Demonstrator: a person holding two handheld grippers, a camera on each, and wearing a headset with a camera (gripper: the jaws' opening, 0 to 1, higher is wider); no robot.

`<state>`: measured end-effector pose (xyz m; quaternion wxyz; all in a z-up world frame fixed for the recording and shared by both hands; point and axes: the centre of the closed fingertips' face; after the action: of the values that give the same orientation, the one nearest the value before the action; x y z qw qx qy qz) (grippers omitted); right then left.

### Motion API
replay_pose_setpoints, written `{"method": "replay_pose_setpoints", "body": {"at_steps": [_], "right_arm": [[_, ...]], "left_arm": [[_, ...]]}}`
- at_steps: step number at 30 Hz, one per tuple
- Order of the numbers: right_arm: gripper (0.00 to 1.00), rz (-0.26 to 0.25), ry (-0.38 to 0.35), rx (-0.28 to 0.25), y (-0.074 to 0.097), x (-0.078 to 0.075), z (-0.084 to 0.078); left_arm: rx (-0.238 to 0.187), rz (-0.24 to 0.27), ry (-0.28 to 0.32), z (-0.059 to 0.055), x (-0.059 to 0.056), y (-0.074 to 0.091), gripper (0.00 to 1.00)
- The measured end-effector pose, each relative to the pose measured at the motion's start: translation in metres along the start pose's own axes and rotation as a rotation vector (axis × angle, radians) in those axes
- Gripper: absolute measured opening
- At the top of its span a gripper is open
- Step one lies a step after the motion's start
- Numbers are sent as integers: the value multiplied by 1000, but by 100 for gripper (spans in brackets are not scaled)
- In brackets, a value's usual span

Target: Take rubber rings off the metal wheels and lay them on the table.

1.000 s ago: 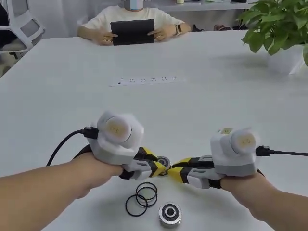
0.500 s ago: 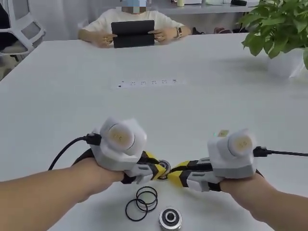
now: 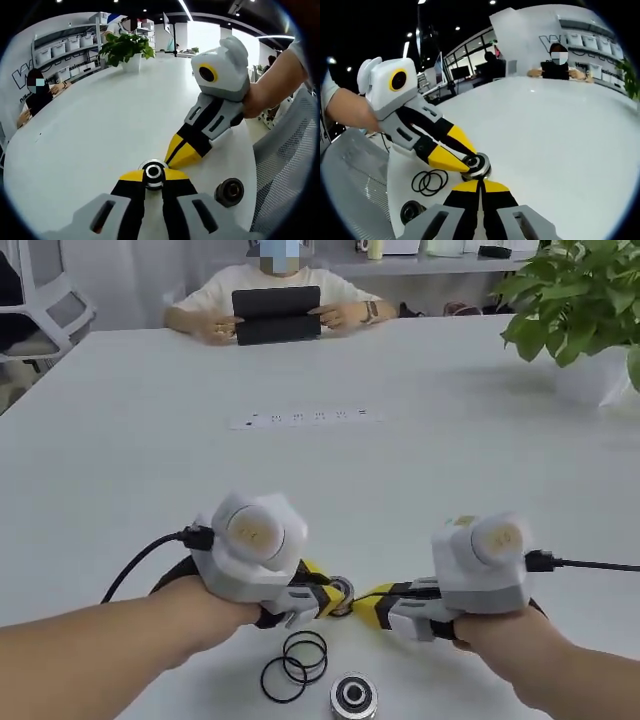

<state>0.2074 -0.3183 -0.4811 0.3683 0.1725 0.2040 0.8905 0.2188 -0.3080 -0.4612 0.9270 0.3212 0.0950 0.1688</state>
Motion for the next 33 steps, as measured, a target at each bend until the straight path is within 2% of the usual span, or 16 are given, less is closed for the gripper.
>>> {"method": "replay_pose_setpoints", "body": {"at_steps": [2, 8, 12, 25, 33], "right_arm": [[0, 0, -59, -24, 1, 0, 2], [0, -5, -175, -66, 4, -3, 2], [0, -14, -251, -120, 8, -8, 11], [0, -12, -223, -136, 7, -3, 15], [0, 0, -166, -132, 5, 2, 20]], "left_arm": [[1, 5, -1, 0, 0, 0, 6], [3, 9, 0, 0, 0, 0, 6], [5, 12, 7, 0, 1, 0, 6], [10, 16, 11, 0, 1, -1, 6], [13, 18, 14, 0, 1, -1, 6]]}}
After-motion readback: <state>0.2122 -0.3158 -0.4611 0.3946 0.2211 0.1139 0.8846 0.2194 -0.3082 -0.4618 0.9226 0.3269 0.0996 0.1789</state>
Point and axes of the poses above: the centre of the closed fingertips' face, and the gripper's own axes: y roughly backward along the fingers, x roughly to its left, z roughly out of its top, and after that the axes turned 10 degrees about y, right-handed
